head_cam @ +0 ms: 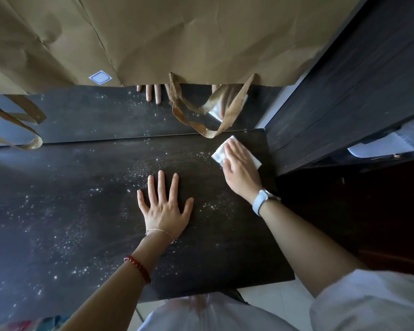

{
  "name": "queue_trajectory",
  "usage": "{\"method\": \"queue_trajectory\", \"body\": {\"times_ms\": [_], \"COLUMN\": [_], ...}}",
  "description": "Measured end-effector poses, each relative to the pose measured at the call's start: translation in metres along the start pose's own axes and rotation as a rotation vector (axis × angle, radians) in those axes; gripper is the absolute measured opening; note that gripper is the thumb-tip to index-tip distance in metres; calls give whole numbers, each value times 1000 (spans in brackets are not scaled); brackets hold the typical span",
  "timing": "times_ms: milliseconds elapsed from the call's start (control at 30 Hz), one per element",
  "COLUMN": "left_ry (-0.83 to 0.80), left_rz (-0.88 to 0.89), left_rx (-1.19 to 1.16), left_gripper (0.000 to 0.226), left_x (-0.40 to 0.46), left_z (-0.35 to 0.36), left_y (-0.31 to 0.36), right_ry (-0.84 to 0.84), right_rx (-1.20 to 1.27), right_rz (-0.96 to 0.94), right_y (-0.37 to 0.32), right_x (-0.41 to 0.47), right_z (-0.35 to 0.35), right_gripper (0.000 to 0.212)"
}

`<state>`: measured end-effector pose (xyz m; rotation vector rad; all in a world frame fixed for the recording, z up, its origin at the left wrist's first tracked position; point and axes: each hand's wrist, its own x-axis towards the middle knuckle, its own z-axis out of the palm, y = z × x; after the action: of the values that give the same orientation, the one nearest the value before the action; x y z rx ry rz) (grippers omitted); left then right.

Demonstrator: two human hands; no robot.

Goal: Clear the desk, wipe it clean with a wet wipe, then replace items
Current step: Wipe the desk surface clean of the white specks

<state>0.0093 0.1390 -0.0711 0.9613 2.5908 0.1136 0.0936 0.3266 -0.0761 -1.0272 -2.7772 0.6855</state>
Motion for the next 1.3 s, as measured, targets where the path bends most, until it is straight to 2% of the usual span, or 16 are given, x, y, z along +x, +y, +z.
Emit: {"method": "queue_trajectory", "body": {"times_ms": [67, 133, 233, 333, 433, 600, 667, 833, 933, 1033, 1133, 1300], "left_ry": [-1, -7, -20, -8, -3, -28, -29, -28, -35, -27, -21, -22], "left_rz": [-1, -2, 1, 1, -3, 1, 5, -3, -3, 1, -1, 0], "left_rx": [2, 5, 9, 6, 7, 6, 10, 14, 20, 19, 10, 7], "left_gripper": [84, 84, 84, 84, 84, 84, 83, 84, 85, 85, 84, 85], "left_x": [0, -1, -1, 0, 0, 0, 1, 1, 1, 1, 0, 0], "left_z": [0, 0, -1, 0, 0, -1, -1, -1, -1, -1, -1, -1], "left_y": [0, 0, 0, 0, 0, 0, 0, 0, 0, 0, -1, 0], "right_ry": [104, 142, 181, 141, 137, -17, -55, 175, 118, 62, -44, -73], "right_rx": [-9, -11, -7, 11, 23, 50, 32, -114, -220, -409, -355, -292], "right_rz": [187, 299, 372, 382, 292, -116, -140, 120, 279, 348, 380, 407], "right_y": [18, 21, 7, -7, -26, -48, -36, 10, 11, -4, -6, 1], "right_x": [7, 9, 17, 27, 27, 24, 24, 0, 3, 15, 20, 28], "right_z": [-8, -9, -2, 1, 10, 17, 7, -13, -23, -27, -26, -34], "right_gripper": [51, 54, 52, 55, 53, 45, 46, 42, 46, 46, 54, 60]}}
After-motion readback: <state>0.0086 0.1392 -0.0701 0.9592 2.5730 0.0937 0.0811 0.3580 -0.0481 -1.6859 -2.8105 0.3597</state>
